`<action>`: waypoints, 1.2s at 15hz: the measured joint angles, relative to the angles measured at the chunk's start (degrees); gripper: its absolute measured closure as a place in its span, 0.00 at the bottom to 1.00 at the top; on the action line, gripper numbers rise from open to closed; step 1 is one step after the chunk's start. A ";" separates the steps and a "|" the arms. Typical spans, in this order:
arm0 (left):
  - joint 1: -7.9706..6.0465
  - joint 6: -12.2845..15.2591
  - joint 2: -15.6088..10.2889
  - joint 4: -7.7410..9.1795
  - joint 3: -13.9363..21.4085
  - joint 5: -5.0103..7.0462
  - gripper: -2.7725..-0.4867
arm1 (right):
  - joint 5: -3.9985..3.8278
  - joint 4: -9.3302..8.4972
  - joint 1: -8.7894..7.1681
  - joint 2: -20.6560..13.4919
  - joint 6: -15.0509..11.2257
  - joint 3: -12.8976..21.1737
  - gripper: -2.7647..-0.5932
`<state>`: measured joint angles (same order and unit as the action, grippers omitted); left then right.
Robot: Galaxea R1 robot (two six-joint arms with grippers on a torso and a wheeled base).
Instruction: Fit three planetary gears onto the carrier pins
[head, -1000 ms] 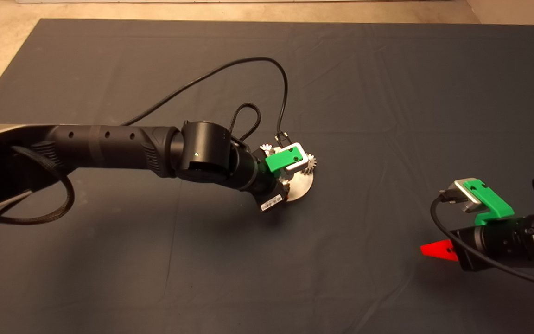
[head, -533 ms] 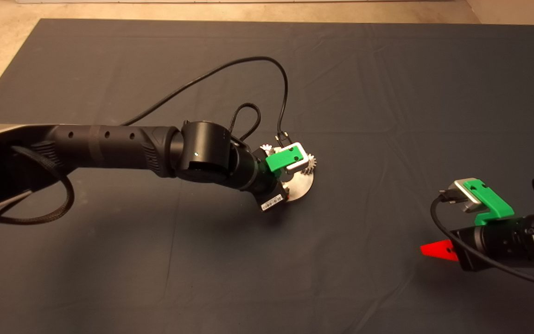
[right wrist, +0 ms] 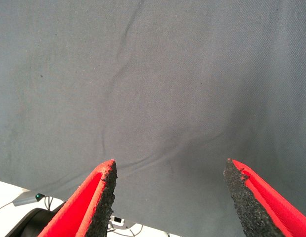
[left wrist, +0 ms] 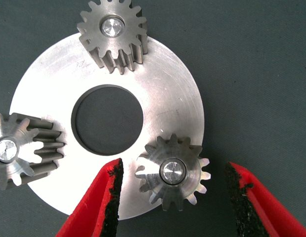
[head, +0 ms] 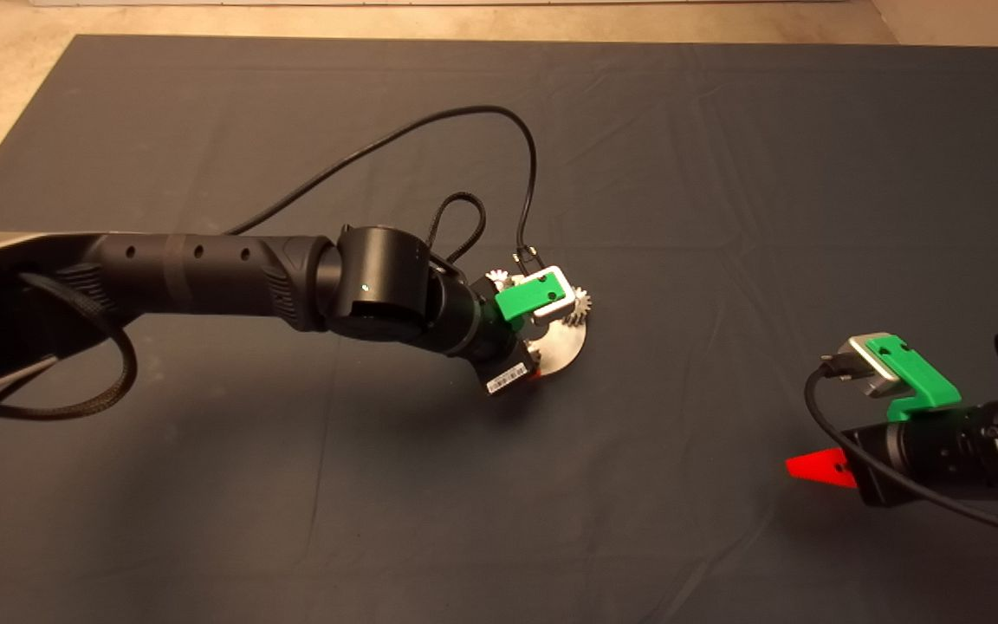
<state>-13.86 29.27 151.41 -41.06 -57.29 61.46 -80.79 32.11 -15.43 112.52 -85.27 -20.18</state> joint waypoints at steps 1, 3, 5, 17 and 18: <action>0.00 0.00 -0.48 1.47 0.02 0.00 0.63 | 0.00 0.00 -0.05 0.00 0.00 0.00 0.53; -0.62 0.02 -2.76 6.67 0.49 0.04 0.63 | -0.02 -0.38 -0.97 0.00 0.00 0.00 0.53; -4.07 0.45 -7.30 12.54 2.63 1.16 0.63 | -0.05 -1.74 -5.27 0.85 0.00 -0.02 0.53; -14.59 37.73 -46.11 19.85 36.67 15.41 0.63 | -0.60 -1.44 -1.73 27.53 -10.69 -0.13 0.53; -13.58 38.35 -47.10 19.90 36.96 14.55 0.63 | -2.72 -1.18 -1.66 27.59 -12.81 -0.13 0.53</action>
<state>-27.44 67.62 104.30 -21.16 -20.33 76.01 -83.51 30.93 -17.09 140.11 -98.08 -20.31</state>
